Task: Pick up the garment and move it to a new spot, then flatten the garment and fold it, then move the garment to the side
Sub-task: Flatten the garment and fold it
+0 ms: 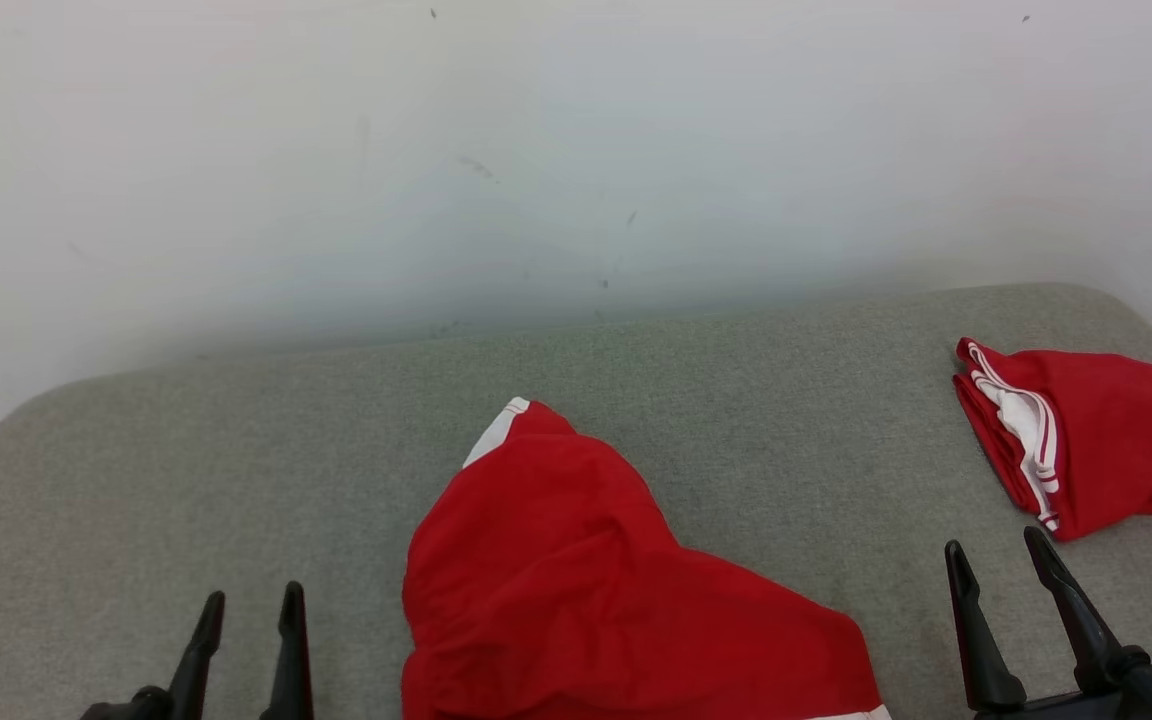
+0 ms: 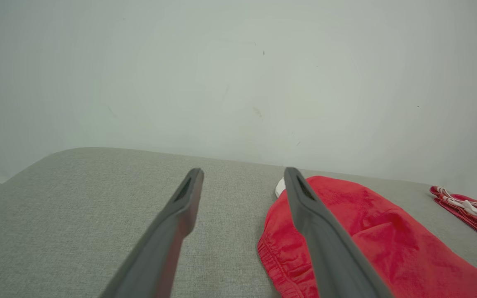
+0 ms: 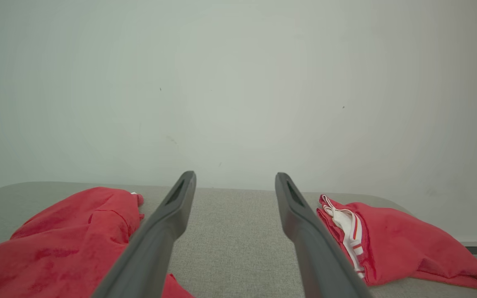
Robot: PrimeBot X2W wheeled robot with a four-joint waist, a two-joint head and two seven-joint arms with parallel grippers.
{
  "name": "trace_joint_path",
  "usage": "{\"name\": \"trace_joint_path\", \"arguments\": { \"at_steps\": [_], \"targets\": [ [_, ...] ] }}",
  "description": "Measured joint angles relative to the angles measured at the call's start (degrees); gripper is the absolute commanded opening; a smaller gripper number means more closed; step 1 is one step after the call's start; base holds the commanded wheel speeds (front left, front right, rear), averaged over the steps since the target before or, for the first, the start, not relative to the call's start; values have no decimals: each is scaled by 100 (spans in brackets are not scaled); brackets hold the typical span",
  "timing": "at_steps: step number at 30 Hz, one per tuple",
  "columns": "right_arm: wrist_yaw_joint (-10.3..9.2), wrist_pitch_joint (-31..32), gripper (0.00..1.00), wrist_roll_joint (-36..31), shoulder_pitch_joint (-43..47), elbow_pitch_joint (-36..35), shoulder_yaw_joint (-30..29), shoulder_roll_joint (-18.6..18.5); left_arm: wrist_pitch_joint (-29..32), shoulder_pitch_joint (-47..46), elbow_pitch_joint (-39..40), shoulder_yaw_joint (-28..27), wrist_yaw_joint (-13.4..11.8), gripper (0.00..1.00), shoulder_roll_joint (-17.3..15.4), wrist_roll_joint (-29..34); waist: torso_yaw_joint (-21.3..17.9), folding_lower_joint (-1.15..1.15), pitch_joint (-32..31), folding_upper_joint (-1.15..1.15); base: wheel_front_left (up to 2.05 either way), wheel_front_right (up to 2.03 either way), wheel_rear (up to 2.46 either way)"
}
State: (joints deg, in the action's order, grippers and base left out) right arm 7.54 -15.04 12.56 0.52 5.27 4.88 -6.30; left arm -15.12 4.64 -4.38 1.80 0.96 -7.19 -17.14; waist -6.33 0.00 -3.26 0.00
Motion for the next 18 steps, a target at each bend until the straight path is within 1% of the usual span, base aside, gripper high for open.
{"name": "trace_joint_path", "arguments": {
  "at_steps": [5, 8, 12, 15, 18],
  "targets": [
    [0, 0, 100, 1, 0, -12, 4, -18, 0, 0, -1, -53, 64, 100, 83, 112, -3, 0, 2, 0, 0, 0, 0],
    [0, 0, 100, 57, 1, -21, -27, -70, 0, 9, -12, -29, 147, 100, 100, 144, -3, 0, 23, 0, 0, 0, 0],
    [0, 16, 100, 167, 53, 126, 29, -301, 3, 48, -71, 107, 299, 100, 36, 164, 11, 0, 103, 0, 0, 0, 0],
    [0, 356, 100, 402, 198, 374, 230, -472, 163, 74, -83, 216, 365, 100, -38, 156, 38, 0, 158, 0, 0, 0, 0],
    [1, 683, 100, 582, 281, 575, 389, -572, 535, 108, -90, 341, 435, 100, -49, 29, 66, 0, 217, 0, 0, 0, 0]
  ]
}}
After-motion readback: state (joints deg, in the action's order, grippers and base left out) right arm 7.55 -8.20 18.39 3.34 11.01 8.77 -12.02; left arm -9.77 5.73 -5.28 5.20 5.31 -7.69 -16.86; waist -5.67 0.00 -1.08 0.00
